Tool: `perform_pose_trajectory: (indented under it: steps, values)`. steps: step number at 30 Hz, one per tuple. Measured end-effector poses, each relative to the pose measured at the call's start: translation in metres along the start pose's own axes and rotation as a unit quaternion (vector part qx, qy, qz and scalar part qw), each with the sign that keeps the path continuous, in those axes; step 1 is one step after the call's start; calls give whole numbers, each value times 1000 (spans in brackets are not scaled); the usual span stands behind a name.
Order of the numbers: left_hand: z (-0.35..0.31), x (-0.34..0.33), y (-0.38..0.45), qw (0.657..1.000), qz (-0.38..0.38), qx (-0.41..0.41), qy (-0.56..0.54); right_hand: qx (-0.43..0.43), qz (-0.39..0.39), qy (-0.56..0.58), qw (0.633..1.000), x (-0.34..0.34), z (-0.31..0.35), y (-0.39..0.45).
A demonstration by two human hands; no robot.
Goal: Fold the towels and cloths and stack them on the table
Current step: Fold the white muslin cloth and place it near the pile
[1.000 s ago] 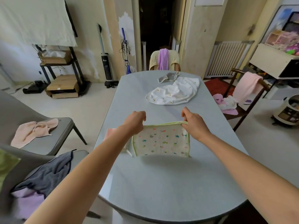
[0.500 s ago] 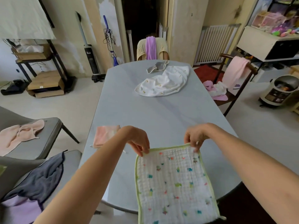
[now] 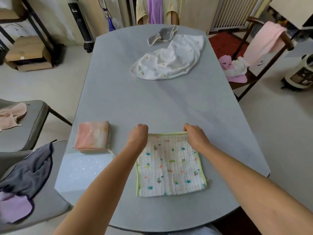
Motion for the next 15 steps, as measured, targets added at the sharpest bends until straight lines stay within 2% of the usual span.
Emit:
perform_pose_trajectory:
  steps: [5,7,12,15]
  values:
    - [5,-19,35,999,8,-3,31,3,42,10,999,-20,-15,46]
    - [9,-22,49,999,-2,-2,39,7,37,7,999,-25,-14,65]
    - [15,-16,84,996,-93,3,3,53,-92,19,994,-21,-8,105]
    - [19,-18,85,992,-123,-24,-4,67,-112,10,991,-26,-12,108]
Point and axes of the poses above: each hand's wrist, its own y-axis towards the middle knuckle, its own x-axis out of the back of the hand, z = x × y, the point moved 4 cm from there along y, towards the middle knuckle, and after that the axes turned 8 degrees about -x, right-handed, at the moved point
